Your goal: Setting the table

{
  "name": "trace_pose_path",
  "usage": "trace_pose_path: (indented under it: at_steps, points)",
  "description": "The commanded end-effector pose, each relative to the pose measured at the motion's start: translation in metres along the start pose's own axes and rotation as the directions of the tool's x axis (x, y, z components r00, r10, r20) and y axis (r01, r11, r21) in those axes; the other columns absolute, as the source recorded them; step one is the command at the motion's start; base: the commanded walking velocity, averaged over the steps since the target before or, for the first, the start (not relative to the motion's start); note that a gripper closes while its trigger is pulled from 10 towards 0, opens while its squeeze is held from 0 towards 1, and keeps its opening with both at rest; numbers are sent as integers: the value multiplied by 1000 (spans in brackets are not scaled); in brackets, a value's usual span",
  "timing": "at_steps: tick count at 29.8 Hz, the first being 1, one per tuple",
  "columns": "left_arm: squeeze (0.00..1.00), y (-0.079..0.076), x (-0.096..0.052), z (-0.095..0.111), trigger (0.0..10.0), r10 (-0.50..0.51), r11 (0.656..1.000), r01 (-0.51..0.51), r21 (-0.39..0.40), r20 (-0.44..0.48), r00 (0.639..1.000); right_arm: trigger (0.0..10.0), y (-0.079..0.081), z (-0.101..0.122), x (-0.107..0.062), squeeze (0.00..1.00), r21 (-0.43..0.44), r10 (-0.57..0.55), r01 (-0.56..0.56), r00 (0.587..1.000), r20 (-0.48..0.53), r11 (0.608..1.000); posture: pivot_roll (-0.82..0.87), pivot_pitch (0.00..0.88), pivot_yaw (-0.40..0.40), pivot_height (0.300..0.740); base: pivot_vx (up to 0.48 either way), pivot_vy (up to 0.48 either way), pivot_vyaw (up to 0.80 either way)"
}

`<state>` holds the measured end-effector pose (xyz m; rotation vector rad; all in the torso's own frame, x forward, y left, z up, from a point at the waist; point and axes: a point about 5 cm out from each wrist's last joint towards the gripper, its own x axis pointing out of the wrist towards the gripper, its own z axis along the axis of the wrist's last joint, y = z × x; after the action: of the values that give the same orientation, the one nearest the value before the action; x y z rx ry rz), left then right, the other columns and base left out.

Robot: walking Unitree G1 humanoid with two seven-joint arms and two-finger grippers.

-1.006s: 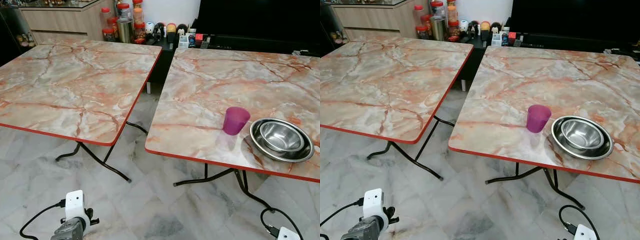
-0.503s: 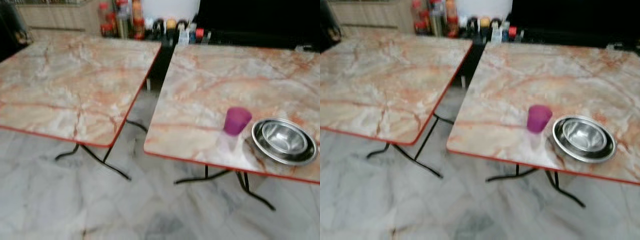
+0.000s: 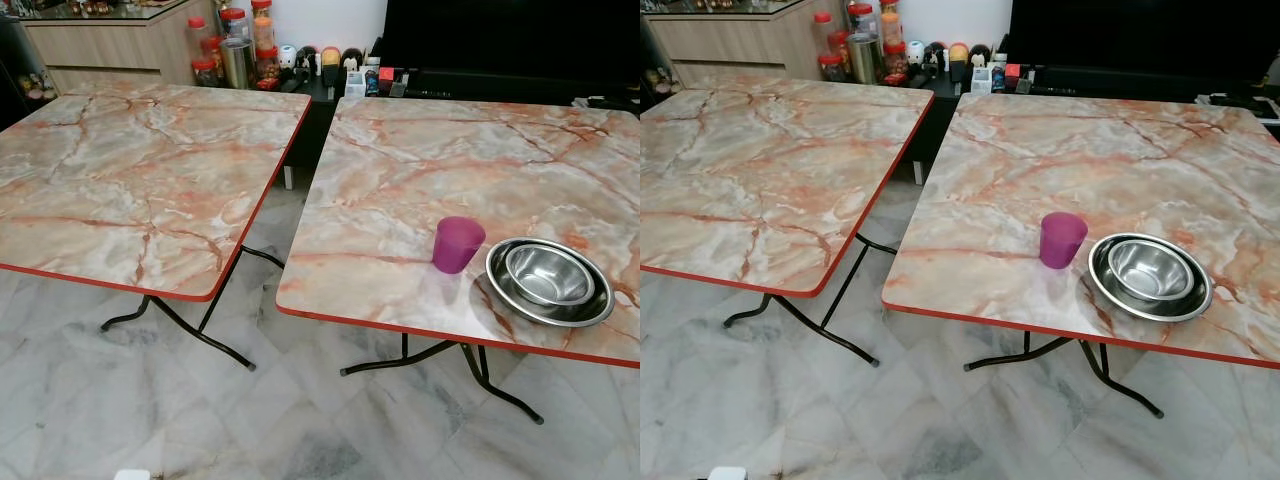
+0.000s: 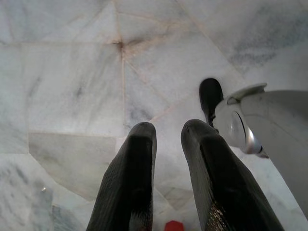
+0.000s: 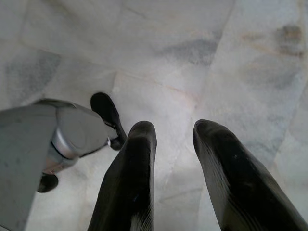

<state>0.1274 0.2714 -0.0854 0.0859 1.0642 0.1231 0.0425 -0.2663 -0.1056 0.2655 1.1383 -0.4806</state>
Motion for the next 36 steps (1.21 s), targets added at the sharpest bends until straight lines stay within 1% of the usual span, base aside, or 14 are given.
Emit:
trace_pose_path:
  at_steps: [1,3,5,12,15,17,19,21,36]
  points:
    - [0,0,-1,-4,10000,14,999,-14,-37,0,1000,10000,-3,2,0,0,9,-5,5,1000,13,1000,-44,23,-23,740,0,0,0]
    - [0,-1,-1,-4,10000,14,999,-14,-49,3,1000,10000,-4,3,0,0,11,-6,6,1000,19,1000,-43,23,-25,740,0,0,0]
    - [0,-4,0,-6,10000,7,999,-7,-46,-1,1000,10000,-5,4,0,0,15,-10,10,1000,24,1000,-45,27,-24,740,0,0,0]
    - [0,-2,0,-5,10000,5,998,-6,-56,-10,1000,10000,-3,2,-1,0,22,-11,10,1000,26,1000,-48,34,-14,740,0,0,0]
    - [0,0,-1,-5,10000,6,999,-7,-41,-21,1000,10000,-1,-4,-1,0,44,-12,11,1000,11,999,-46,43,-3,740,0,420,0]
    - [0,0,-1,-5,10000,7,999,-8,-39,-21,1000,10000,1,-7,-1,0,36,-13,13,1000,-3,999,-46,43,-1,740,0,480,0]
    - [0,1,-1,-6,10000,8,999,-9,-37,-23,1000,10000,3,-12,-2,0,40,-11,12,1000,-21,999,-43,46,3,740,0,480,-713]
    - [0,1,-1,-6,10000,8,999,-9,-35,-23,1000,10000,4,-13,-2,0,38,-7,8,1000,-13,999,-39,46,5,740,0,480,-788]
    - [0,5,-2,-8,10000,10,1000,-10,-23,-28,1000,10000,6,-18,-3,0,43,-10,11,1000,-14,999,-28,28,24,740,0,475,0]
